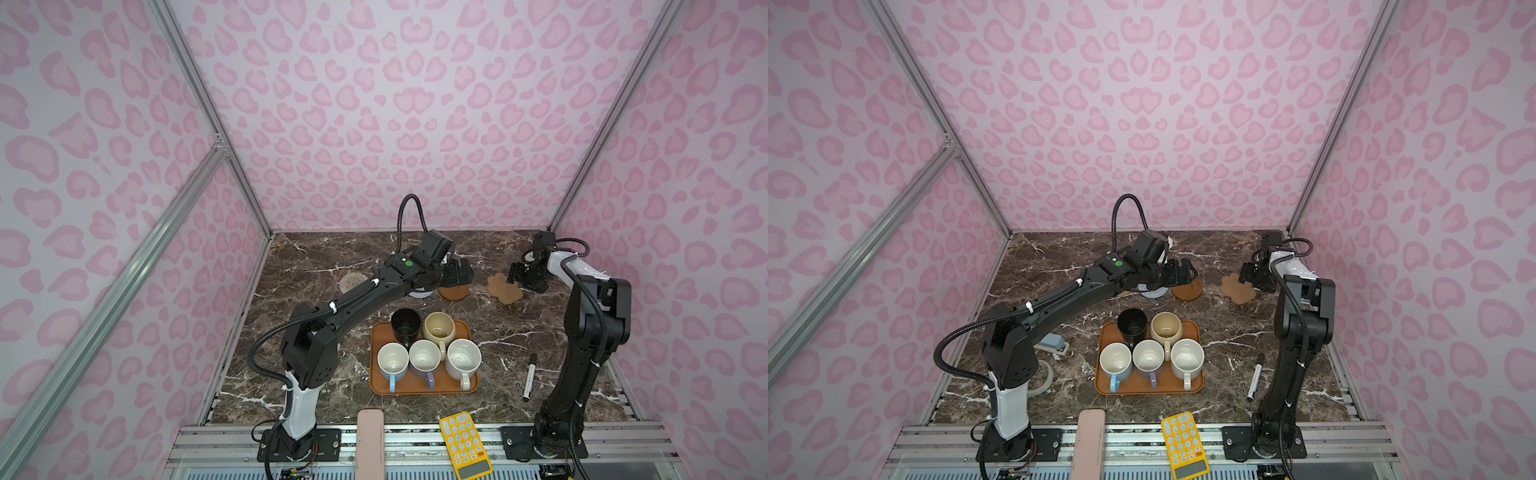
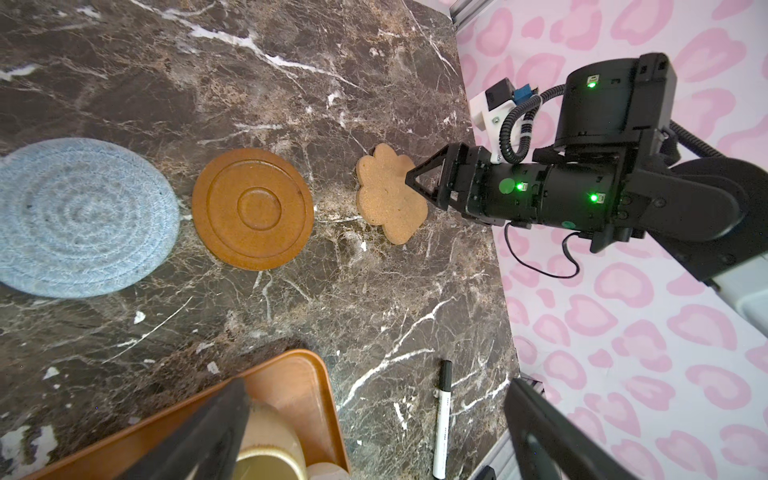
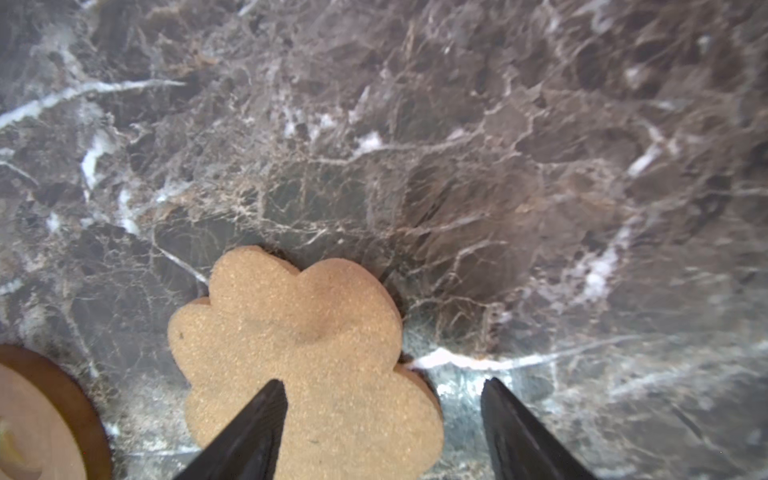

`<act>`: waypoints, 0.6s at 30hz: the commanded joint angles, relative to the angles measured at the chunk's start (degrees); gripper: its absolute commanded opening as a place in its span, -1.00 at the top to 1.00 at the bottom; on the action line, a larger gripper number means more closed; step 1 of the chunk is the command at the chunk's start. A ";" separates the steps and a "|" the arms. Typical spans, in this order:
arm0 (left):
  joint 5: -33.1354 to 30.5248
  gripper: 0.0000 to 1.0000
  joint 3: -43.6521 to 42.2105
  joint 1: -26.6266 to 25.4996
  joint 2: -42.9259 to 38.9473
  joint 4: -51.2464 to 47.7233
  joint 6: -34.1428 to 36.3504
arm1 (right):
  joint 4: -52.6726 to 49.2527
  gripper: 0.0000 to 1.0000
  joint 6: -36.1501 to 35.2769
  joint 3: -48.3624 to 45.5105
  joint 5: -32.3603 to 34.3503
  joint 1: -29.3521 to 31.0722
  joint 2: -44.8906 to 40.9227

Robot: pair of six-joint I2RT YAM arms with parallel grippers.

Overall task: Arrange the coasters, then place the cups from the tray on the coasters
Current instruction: 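Move the right gripper over the cork paw-shaped coaster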

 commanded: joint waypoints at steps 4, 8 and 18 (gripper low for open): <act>-0.23 -0.96 -1.02 0.02 -0.26 2.18 -0.01 | 2.43 -0.44 2.26 -3.45 -3.65 -0.10 -1.54; -0.48 -0.95 -1.35 -0.02 -0.65 2.75 -0.03 | 3.49 -0.39 3.06 -7.24 -3.75 -0.08 -2.54; -0.64 -0.96 -1.58 -0.05 -0.82 2.57 -0.12 | 5.93 -0.32 3.45 -13.86 -8.36 1.19 -7.49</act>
